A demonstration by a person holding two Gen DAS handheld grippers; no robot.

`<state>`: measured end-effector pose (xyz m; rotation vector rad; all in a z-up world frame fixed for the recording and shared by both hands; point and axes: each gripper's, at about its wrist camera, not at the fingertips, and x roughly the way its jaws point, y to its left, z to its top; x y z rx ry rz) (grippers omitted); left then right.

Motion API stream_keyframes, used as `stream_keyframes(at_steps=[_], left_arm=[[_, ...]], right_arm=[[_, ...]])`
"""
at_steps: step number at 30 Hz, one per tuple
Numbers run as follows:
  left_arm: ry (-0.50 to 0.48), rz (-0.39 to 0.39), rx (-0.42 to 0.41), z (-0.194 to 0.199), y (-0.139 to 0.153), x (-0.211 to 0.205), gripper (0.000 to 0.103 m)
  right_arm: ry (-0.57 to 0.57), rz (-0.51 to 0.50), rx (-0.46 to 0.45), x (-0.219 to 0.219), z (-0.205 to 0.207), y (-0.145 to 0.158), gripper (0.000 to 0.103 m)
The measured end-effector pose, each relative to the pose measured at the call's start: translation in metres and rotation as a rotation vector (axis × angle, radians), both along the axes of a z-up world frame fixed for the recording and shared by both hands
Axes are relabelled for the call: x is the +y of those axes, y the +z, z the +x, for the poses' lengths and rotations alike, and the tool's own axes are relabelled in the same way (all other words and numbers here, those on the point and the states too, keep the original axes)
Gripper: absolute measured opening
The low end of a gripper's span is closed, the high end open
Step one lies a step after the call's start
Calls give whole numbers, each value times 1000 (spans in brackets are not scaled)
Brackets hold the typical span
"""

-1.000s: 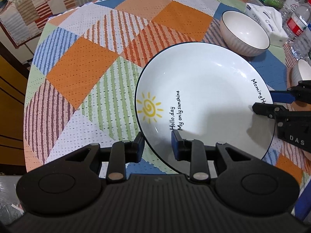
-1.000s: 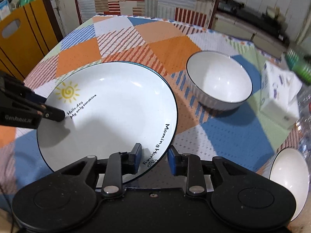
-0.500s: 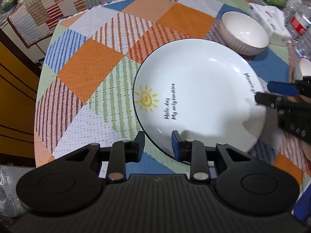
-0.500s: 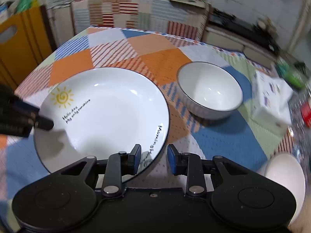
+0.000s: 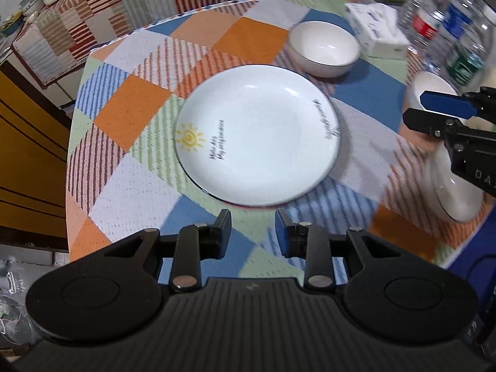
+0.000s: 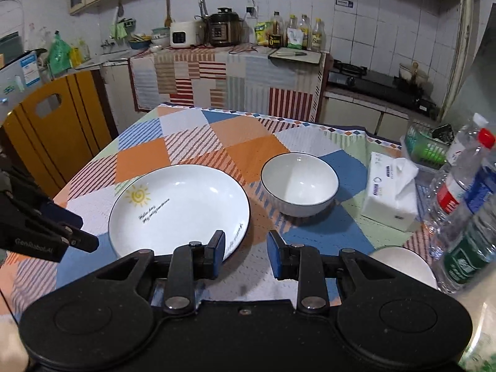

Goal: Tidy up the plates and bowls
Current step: 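Move both grippers toward the white bowls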

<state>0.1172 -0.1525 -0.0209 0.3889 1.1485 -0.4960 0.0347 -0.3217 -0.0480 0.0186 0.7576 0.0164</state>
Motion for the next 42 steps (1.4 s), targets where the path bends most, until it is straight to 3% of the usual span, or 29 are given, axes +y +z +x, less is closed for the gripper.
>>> stream_keyframes(at_steps=[8, 11, 18, 25, 27, 30, 42], left_arm=[[-92, -3, 18, -44, 16, -18, 31], [-137, 5, 16, -59, 19, -27, 39], [-182, 20, 18, -72, 15, -41, 46], [-180, -49, -6, -69, 7, -49, 55], [-186, -71, -12, -70, 5, -53, 57], [-199, -118, -20, -71, 0, -63, 68], [-272, -227, 20, -81, -46, -129, 69]], right_arm=[[31, -44, -28, -14, -54, 11, 39], [42, -52, -24, -18, -73, 13, 44], [71, -103, -5, -21, -108, 7, 66], [46, -128, 50, -35, -125, -22, 78], [20, -128, 67, -41, -126, -31, 88], [6, -124, 69, -45, -132, -43, 89], [5, -95, 100, -62, -142, -73, 91]])
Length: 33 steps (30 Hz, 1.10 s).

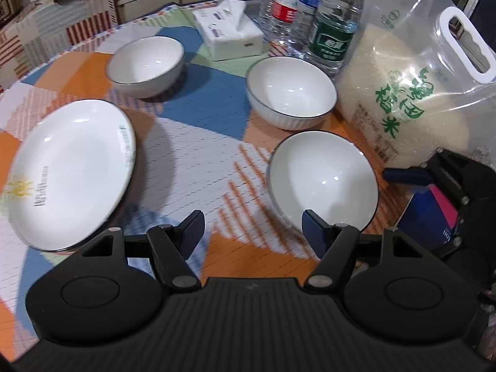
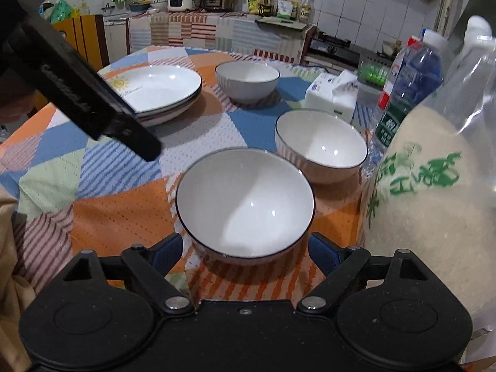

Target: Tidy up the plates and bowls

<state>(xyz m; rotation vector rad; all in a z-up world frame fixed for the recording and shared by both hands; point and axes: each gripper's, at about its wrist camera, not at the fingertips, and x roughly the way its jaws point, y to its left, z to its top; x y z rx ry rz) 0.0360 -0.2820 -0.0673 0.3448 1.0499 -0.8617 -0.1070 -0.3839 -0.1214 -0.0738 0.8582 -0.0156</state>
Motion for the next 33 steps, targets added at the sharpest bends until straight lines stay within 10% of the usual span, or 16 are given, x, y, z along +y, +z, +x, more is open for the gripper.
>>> stream_keyframes(at_steps=[11, 20, 33], left_arm=[[-19, -2, 76, -7, -35, -27, 62], [-19, -11, 74, -6, -46, -36, 24], [19, -30, 131, 3, -25, 2, 22]], right_arm=[[65, 31, 41, -11, 24, -36, 91], [70, 119, 1, -20, 36, -54, 96], [134, 69, -25, 8, 39, -39, 97]])
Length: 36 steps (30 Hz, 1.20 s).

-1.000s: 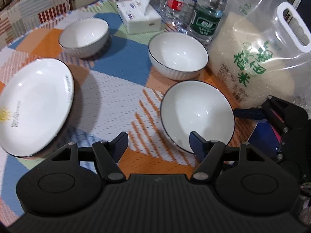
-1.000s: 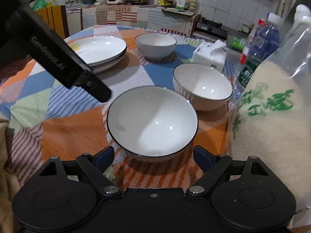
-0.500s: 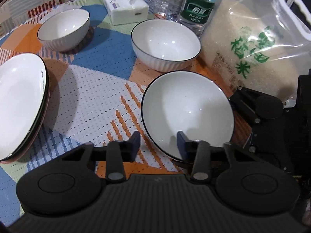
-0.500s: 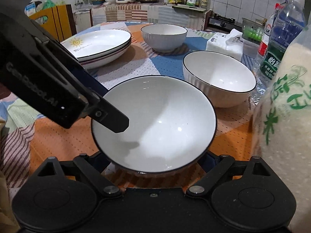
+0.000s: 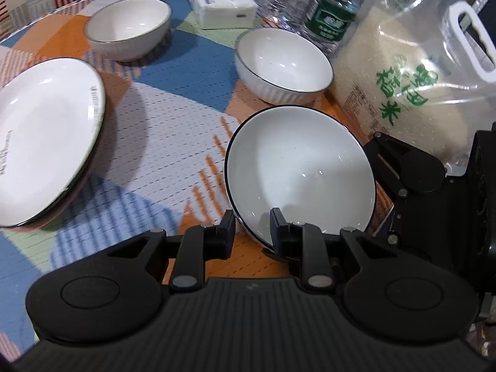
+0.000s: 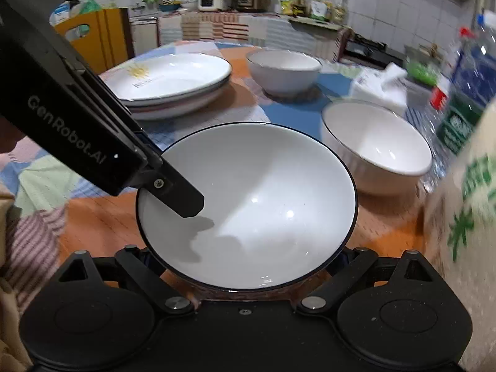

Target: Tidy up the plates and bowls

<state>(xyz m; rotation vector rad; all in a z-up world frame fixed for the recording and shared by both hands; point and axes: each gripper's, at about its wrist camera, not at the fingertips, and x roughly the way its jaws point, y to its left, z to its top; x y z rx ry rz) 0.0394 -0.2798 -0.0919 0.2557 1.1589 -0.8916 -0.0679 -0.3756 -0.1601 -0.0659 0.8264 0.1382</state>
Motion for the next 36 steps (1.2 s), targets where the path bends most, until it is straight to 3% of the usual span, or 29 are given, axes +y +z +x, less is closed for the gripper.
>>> stream_keyframes(at_steps=[10, 27, 36], left_arm=[[93, 19, -30, 19, 15, 51, 22], [141, 119, -5, 32, -13, 82, 22], [153, 131, 5, 32, -24, 81, 23]], right_arm=[[116, -1, -57, 38, 26, 17, 97], [150, 69, -49, 78, 47, -4, 97], [157, 44, -51, 87, 44, -16, 97]])
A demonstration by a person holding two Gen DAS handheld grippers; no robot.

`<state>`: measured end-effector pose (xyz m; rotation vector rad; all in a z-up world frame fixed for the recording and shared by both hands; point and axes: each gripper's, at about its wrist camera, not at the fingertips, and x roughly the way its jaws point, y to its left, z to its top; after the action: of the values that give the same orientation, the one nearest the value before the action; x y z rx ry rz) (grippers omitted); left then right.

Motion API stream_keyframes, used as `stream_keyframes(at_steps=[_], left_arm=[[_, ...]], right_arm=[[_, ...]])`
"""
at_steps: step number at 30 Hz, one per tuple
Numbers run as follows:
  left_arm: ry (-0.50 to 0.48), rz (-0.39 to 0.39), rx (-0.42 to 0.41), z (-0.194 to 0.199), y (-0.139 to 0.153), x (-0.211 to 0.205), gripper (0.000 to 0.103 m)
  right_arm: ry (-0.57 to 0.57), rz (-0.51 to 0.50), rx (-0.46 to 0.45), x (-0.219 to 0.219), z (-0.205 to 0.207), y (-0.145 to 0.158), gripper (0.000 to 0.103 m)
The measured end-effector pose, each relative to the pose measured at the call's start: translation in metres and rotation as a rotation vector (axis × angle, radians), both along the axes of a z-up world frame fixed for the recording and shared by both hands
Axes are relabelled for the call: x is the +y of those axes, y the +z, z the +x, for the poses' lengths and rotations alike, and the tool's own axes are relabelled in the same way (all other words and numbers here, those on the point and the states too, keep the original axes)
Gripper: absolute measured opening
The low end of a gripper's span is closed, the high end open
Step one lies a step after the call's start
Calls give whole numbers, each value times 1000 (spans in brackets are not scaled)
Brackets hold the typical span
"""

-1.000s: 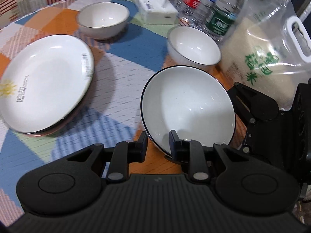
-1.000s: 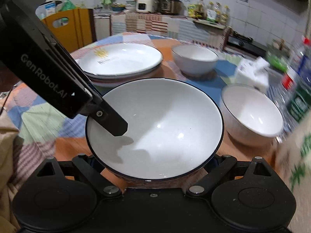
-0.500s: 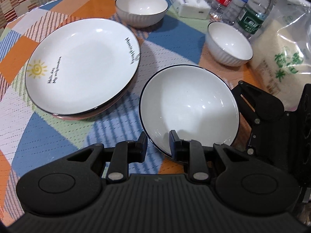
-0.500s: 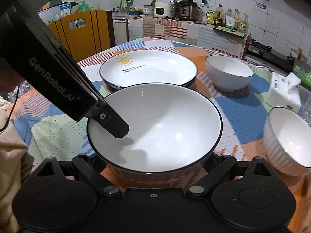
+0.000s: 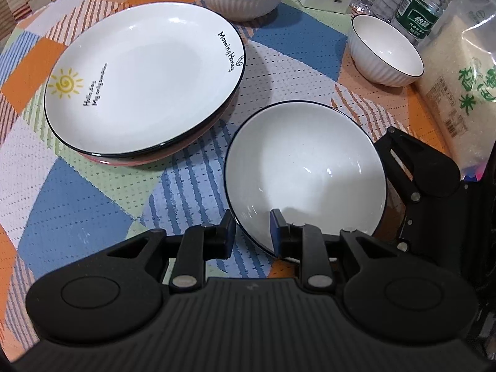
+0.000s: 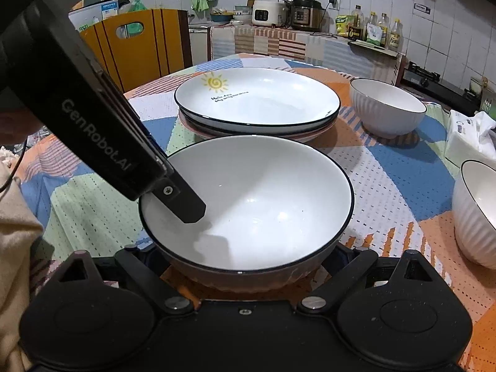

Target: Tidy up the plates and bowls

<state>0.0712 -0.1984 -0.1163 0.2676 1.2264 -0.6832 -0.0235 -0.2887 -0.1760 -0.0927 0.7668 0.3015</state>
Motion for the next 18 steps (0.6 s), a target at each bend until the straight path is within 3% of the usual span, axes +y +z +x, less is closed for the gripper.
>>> stream_keyframes(at_steps=[6, 9, 18], left_arm=[[2, -7, -41, -5, 12, 0, 28], [3, -23, -49, -7, 24, 4, 36], [3, -58, -118, -8, 60, 12, 41]], right_arm=[[16, -58, 34, 0, -10, 10, 97], [20, -97, 18, -4, -27, 21, 97], [-96, -134, -94, -33, -67, 58, 98]])
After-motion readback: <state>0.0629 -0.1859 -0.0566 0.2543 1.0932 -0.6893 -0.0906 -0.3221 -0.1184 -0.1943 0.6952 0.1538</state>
